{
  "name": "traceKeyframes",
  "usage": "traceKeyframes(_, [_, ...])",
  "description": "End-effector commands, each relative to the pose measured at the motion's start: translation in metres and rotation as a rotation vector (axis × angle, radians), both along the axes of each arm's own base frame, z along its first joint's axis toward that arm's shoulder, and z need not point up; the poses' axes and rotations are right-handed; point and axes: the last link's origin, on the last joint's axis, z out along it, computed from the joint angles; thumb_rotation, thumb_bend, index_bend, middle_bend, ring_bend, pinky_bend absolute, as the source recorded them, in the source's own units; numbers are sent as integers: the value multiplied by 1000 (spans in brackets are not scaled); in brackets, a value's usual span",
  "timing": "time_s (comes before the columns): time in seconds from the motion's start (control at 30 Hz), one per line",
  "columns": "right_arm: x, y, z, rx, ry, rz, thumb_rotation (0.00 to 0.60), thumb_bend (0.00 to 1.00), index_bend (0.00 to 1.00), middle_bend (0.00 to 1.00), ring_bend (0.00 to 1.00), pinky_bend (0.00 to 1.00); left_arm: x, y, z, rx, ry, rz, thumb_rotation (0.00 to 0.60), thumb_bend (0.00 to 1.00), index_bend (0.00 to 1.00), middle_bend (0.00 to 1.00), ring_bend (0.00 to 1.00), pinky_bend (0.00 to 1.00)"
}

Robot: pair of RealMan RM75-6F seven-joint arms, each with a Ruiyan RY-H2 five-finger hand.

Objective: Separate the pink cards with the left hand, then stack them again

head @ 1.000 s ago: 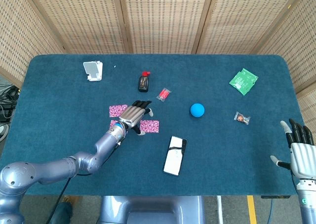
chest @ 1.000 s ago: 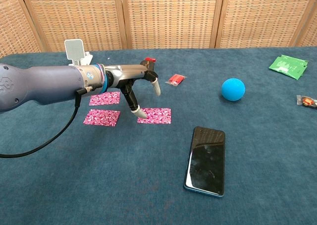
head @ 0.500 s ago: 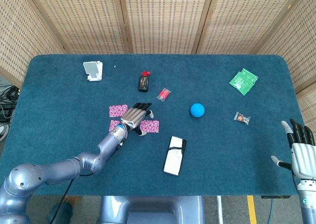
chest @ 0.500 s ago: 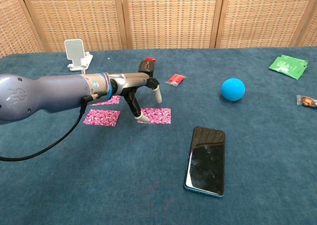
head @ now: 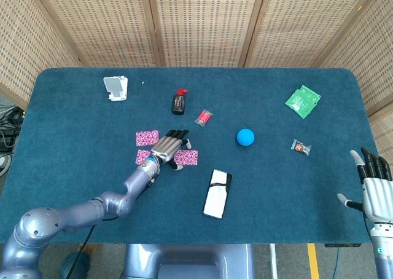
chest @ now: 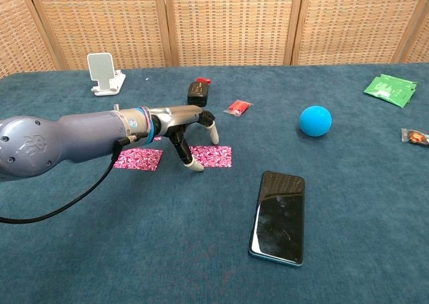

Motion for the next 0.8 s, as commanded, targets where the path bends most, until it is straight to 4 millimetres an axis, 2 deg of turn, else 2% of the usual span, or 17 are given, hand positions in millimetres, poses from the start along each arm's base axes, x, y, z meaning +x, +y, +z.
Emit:
traceKeyframes(0.03, [0,0,0,1,-2,-1,600,0,0,0,0,0,-1,0,-2,3,0,1,600,220,321,0,0,0])
traceKeyframes(0.23, [0,0,-1,3,-2,0,600,0,0,0,0,0,-1,-1,-4,-9,-3,8,600,222,342,0,0,0])
traceKeyframes(0.4, [0,0,0,1,-6,-1,600,0,0,0,0,0,-3,1,-4,-11,10,17,600,234,471,0,0,0])
traceKeyframes(0.47, [0,0,0,2,-6,-1,600,0,0,0,0,0,-3,1,-3,-8,14,18,600,234,490,0,0,0])
traceKeyframes(0.8, [0,0,0,0,-6,-1,600,0,0,0,0,0,-3,4,6,13,2,21,600,241,521,0,0,0])
